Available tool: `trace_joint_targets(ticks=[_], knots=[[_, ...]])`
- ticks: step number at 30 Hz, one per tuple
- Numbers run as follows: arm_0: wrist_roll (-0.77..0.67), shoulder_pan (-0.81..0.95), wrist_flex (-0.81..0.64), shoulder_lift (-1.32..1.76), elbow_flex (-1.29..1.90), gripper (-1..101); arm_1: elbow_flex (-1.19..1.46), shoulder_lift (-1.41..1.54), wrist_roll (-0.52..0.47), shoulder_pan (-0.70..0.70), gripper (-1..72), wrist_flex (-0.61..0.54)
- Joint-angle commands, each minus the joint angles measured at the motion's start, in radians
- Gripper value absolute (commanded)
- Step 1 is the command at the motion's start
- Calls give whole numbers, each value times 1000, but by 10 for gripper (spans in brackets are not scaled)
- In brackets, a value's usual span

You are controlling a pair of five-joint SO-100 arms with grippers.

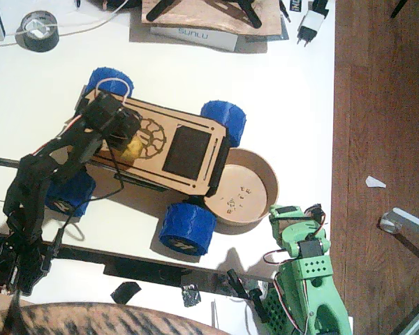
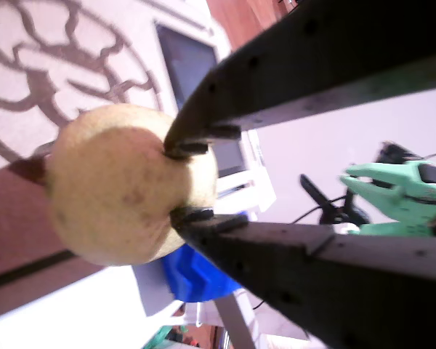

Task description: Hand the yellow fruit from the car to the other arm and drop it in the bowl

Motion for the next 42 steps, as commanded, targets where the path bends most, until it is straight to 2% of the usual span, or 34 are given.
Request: trace_joint_targets(ticks=[1, 42], knots=[[-2, 8, 31, 143, -25, 0, -11, 3, -11, 0, 0, -11], [-2, 8, 67, 127, -21, -1, -11, 3, -9, 5, 0, -9]])
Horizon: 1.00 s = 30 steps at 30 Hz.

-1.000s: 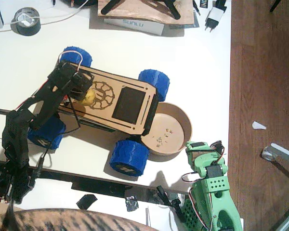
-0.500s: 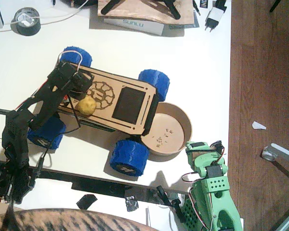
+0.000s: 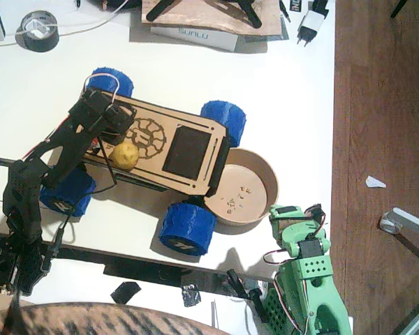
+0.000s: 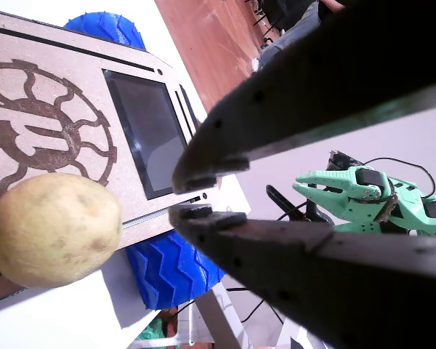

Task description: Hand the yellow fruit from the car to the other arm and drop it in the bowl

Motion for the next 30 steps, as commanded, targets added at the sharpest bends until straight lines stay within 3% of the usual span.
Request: trace_joint_targets(ticks=[1, 14, 30], knots=[[-2, 8, 9, 11, -21, 1, -11, 3, -9, 5, 0, -9], [-2, 2, 18, -95, -21, 382, -11, 3, -11, 5, 0, -9], [12, 6, -48, -224, -32, 398, -11, 3, -12, 5, 0, -9]])
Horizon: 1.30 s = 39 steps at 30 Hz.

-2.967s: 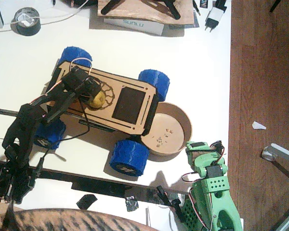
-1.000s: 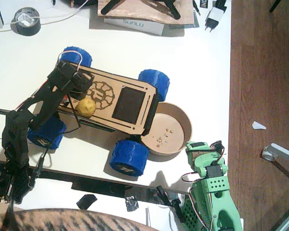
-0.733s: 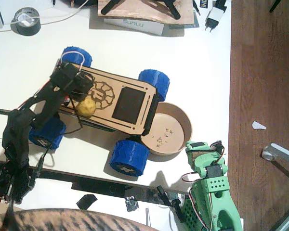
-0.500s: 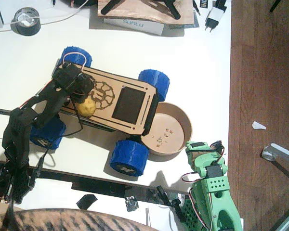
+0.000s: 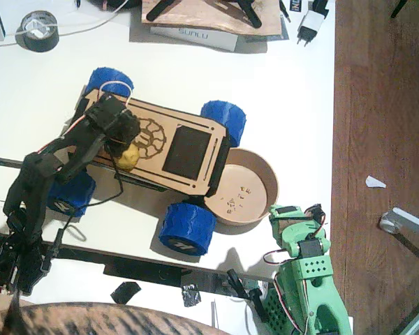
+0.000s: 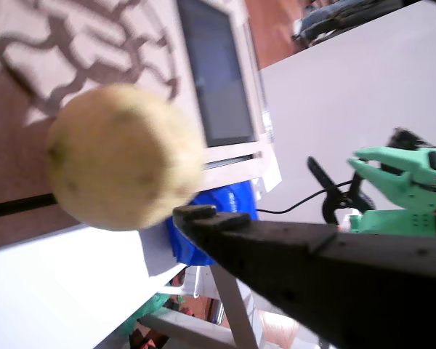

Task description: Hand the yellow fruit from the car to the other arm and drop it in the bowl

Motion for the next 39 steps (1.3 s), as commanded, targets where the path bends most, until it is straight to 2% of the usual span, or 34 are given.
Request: trace_joint_targets(ticks=[1, 39], knots=[[14, 6, -26, 8, -31, 398, -11, 3, -12, 5, 0, -9], [15, 6, -78, -87, -32, 408, -11, 3, -12, 11, 0, -9]])
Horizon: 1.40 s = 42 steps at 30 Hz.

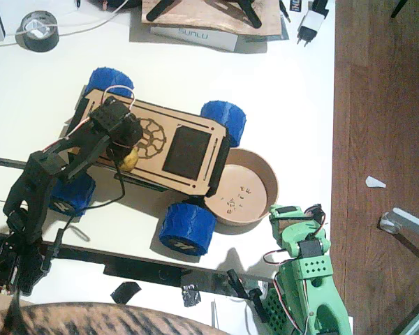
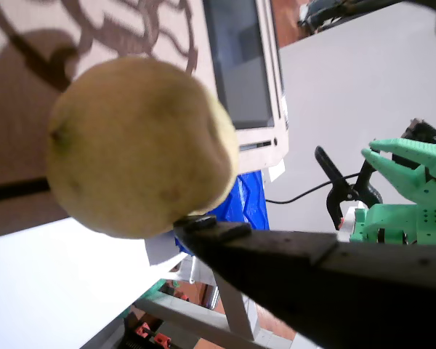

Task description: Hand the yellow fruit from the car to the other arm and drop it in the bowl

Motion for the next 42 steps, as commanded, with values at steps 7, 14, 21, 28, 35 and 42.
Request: trace_joint_targets(ticks=[7, 14, 21, 28, 35, 42], knots=[[11, -2, -41, -20, -31, 407, -11, 3, -11, 11, 0, -9], [11, -2, -41, -21, -31, 395, -11, 3, -11, 12, 0, -9], [11, -2, -48, -17, -31, 1, -11, 3, -9, 12, 0, -9], [11, -2, -52, -17, -31, 1, -11, 3, -9, 12, 0, -9], [11, -2, -55, -5, -31, 0, -11, 3, -11, 12, 0, -9], [9, 0, 17, 169, -25, 0, -12, 3, -20, 9, 0, -9]])
